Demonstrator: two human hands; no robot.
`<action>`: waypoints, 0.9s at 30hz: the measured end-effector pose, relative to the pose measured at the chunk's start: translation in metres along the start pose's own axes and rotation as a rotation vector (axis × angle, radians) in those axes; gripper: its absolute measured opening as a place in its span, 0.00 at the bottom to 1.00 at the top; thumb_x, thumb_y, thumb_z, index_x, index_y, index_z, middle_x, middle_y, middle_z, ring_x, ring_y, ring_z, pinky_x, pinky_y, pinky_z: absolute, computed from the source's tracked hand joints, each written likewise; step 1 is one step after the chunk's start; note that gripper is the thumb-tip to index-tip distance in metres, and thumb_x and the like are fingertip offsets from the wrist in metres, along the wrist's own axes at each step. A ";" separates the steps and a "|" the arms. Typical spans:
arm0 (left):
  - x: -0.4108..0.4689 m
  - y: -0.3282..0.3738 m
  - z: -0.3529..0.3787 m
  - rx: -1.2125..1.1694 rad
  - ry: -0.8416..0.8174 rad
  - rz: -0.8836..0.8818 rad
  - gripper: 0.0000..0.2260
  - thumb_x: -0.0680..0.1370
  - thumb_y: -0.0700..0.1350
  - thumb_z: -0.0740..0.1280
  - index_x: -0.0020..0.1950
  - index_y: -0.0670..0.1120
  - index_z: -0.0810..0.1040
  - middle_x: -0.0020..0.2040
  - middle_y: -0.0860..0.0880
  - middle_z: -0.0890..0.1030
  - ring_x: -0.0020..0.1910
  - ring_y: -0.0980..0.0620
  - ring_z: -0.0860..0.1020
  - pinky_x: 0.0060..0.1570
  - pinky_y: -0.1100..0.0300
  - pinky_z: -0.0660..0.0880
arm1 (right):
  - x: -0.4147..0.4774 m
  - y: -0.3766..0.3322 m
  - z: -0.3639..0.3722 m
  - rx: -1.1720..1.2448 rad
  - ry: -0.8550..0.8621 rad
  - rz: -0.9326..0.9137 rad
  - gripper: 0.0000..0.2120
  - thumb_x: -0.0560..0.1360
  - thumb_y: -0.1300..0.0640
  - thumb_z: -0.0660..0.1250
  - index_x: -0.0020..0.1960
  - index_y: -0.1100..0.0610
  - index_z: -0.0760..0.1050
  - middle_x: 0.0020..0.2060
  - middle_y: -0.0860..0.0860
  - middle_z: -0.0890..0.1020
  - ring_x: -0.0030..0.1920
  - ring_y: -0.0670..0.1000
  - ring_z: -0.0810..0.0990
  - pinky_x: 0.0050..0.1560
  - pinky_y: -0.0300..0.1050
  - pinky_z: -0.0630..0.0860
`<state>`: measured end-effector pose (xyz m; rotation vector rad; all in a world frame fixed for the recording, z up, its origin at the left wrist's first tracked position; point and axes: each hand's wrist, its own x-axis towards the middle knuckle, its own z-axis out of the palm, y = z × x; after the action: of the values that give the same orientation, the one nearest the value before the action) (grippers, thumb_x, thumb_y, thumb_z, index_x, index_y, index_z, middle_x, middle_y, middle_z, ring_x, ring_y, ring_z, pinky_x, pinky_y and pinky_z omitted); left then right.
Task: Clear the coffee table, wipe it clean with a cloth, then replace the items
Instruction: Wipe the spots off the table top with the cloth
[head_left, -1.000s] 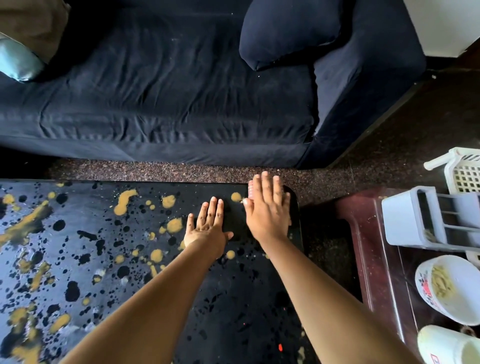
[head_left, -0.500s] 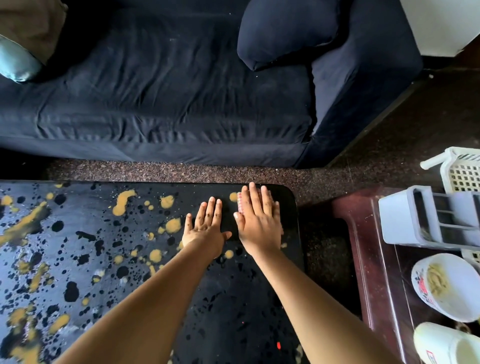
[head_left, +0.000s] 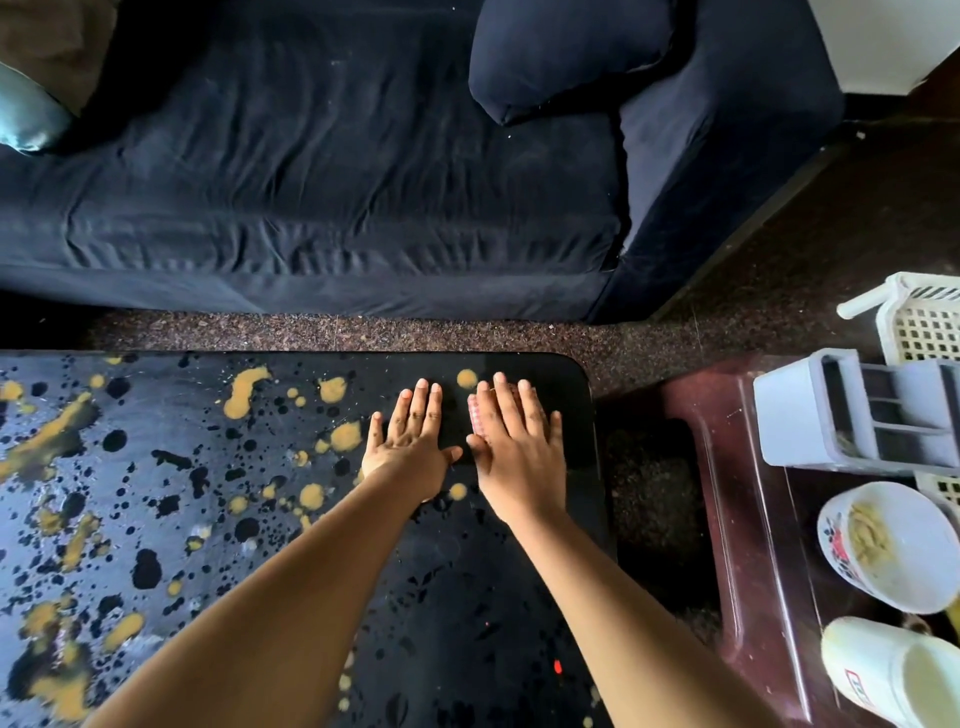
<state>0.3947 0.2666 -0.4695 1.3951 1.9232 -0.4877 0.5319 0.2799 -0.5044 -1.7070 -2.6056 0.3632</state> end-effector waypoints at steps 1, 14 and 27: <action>0.000 0.000 0.001 0.002 0.010 0.000 0.32 0.82 0.57 0.49 0.74 0.50 0.28 0.74 0.54 0.27 0.74 0.54 0.30 0.72 0.49 0.34 | -0.002 0.010 -0.001 -0.002 -0.002 0.016 0.28 0.78 0.40 0.48 0.76 0.48 0.56 0.76 0.46 0.58 0.75 0.54 0.58 0.68 0.64 0.59; 0.002 -0.006 0.009 -0.021 0.089 0.035 0.32 0.82 0.58 0.50 0.75 0.51 0.30 0.75 0.54 0.29 0.74 0.54 0.32 0.73 0.50 0.35 | -0.017 0.020 0.000 -0.030 0.045 0.057 0.28 0.77 0.42 0.50 0.76 0.50 0.57 0.75 0.49 0.60 0.74 0.56 0.60 0.67 0.63 0.63; 0.003 -0.009 0.013 -0.031 0.117 0.050 0.32 0.82 0.58 0.50 0.75 0.51 0.31 0.75 0.54 0.30 0.75 0.54 0.33 0.74 0.50 0.38 | -0.034 0.010 0.006 -0.001 0.070 0.141 0.29 0.76 0.43 0.53 0.75 0.52 0.59 0.74 0.51 0.62 0.73 0.58 0.61 0.66 0.64 0.64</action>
<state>0.3899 0.2569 -0.4820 1.4762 1.9745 -0.3586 0.5541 0.2518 -0.5078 -1.8738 -2.4449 0.2974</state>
